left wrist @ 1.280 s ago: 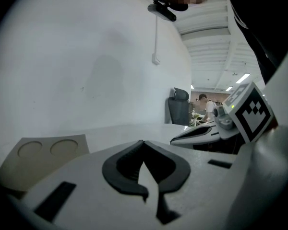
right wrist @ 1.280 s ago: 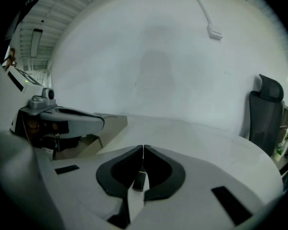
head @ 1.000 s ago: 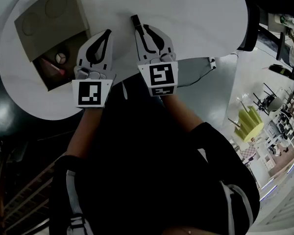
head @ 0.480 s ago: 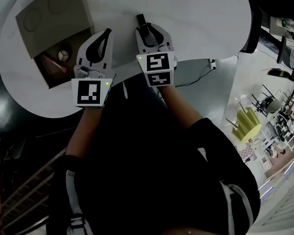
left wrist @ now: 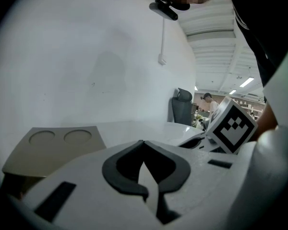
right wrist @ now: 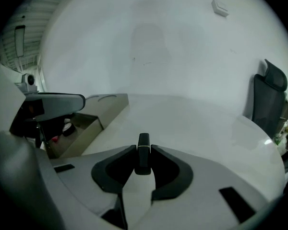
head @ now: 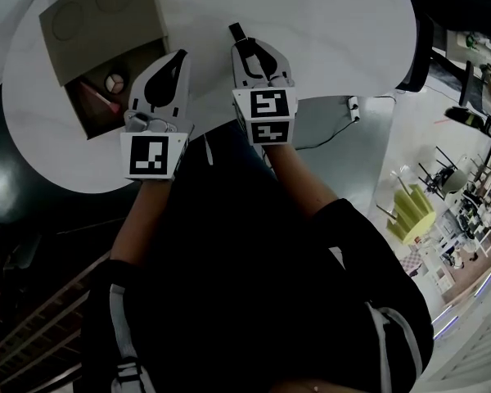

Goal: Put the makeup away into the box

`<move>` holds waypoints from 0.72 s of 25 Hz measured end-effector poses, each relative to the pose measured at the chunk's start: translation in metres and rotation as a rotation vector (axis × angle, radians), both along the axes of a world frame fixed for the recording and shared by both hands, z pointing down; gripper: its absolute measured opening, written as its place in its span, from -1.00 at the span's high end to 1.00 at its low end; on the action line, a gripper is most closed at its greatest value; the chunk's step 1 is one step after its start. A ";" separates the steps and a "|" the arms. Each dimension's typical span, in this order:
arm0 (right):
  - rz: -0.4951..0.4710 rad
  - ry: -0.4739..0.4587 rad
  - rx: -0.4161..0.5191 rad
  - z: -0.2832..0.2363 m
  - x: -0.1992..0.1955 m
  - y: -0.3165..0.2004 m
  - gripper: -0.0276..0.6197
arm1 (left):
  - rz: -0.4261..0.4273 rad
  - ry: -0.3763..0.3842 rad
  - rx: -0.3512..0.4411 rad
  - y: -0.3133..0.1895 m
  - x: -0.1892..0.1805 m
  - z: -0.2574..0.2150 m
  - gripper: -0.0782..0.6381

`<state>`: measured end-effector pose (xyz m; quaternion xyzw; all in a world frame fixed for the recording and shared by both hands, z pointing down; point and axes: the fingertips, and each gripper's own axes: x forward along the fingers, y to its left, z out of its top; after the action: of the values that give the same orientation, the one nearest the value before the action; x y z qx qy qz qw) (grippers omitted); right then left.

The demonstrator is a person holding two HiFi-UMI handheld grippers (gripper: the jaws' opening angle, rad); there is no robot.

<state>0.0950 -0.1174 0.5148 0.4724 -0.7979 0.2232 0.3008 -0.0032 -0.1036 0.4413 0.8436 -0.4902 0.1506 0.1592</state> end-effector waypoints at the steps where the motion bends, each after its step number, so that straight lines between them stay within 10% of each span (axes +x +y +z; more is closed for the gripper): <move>1: -0.002 -0.003 0.009 -0.005 -0.003 0.002 0.57 | -0.001 -0.001 0.006 0.002 -0.002 -0.002 0.76; 18: -0.093 -0.107 0.153 -0.092 -0.102 0.033 0.57 | -0.117 -0.009 0.072 0.056 -0.085 -0.037 0.76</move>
<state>-0.0071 -0.0842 0.4226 0.4440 -0.8484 0.1725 0.2309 -0.0877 -0.0480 0.4039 0.8179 -0.5446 0.1272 0.1348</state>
